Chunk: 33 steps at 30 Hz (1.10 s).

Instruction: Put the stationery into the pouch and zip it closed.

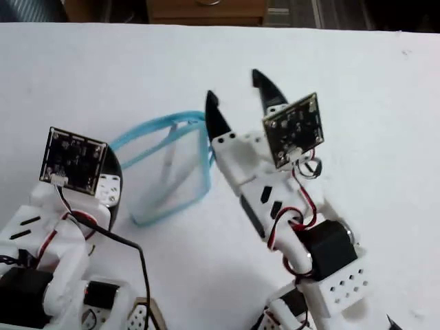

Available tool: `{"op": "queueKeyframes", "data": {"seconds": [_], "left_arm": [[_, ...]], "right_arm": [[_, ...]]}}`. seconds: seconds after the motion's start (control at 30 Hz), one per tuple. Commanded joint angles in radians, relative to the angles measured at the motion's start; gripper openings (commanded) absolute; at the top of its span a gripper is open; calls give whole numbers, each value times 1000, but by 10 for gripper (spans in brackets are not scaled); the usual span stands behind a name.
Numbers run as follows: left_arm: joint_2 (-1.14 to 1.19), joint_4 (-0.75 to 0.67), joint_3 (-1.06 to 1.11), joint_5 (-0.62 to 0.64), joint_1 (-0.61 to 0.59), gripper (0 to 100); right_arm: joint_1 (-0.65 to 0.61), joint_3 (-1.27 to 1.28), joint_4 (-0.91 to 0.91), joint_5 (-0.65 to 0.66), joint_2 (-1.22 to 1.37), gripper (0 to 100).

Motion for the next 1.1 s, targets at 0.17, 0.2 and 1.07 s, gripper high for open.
{"op": "queueKeyframes", "data": {"seconds": [0.17, 0.2, 1.07], "left_arm": [[2, 8, 3, -5, -4, 22], [2, 6, 3, -5, -4, 22], [2, 9, 3, -5, -4, 22]], "right_arm": [[-134, -3, -13, 5, 139, 12], [-151, -3, 19, 3, 179, 23], [-108, -1445, 1073, -52, 909, 17]]}}
